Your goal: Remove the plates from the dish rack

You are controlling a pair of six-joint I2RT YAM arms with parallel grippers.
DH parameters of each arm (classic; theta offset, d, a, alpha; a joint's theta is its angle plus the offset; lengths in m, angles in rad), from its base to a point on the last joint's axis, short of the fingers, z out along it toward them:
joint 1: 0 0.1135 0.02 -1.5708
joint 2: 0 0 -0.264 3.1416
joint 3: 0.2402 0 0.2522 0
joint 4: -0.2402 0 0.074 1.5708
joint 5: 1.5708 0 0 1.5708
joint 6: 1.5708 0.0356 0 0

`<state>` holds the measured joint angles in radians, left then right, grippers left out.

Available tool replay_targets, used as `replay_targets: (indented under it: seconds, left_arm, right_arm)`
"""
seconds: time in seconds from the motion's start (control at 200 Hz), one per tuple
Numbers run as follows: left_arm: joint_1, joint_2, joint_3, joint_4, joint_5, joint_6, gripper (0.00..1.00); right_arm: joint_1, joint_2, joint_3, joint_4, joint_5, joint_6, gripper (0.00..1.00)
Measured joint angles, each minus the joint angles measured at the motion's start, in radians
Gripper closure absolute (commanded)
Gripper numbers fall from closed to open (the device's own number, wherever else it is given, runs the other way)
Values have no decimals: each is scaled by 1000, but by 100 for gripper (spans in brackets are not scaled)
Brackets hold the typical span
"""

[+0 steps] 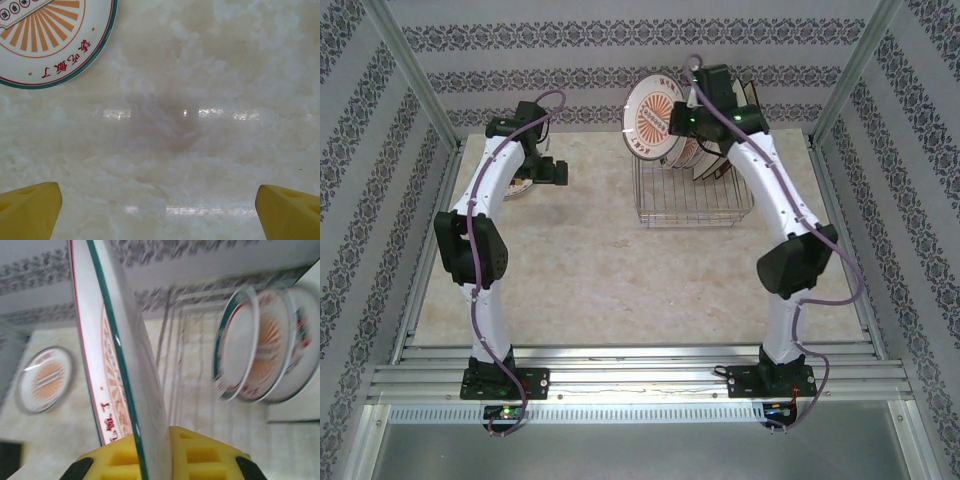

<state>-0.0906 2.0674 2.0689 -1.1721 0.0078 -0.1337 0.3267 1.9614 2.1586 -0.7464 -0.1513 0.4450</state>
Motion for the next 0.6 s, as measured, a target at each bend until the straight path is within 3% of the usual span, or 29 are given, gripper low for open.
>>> replay_targets:
  seconds: [0.18,0.29,0.455,0.6]
  left_arm:
    - [-1,0,-8,0,0,-16,0]
    - [-5,0,-12,-4,-6,-31,0]
    - [-28,-18,-49,-6,-19,-62,0]
    - [-47,-45,-127,13,0,-92,0]
  right_arm:
    - [-116,-56,-357,333,-442,192,100]
    - [-140,-55,-532,557,-625,336,100]
    - [-142,-55,-689,825,-781,500,100]
    - [-155,-37,-715,960,-866,582,100]
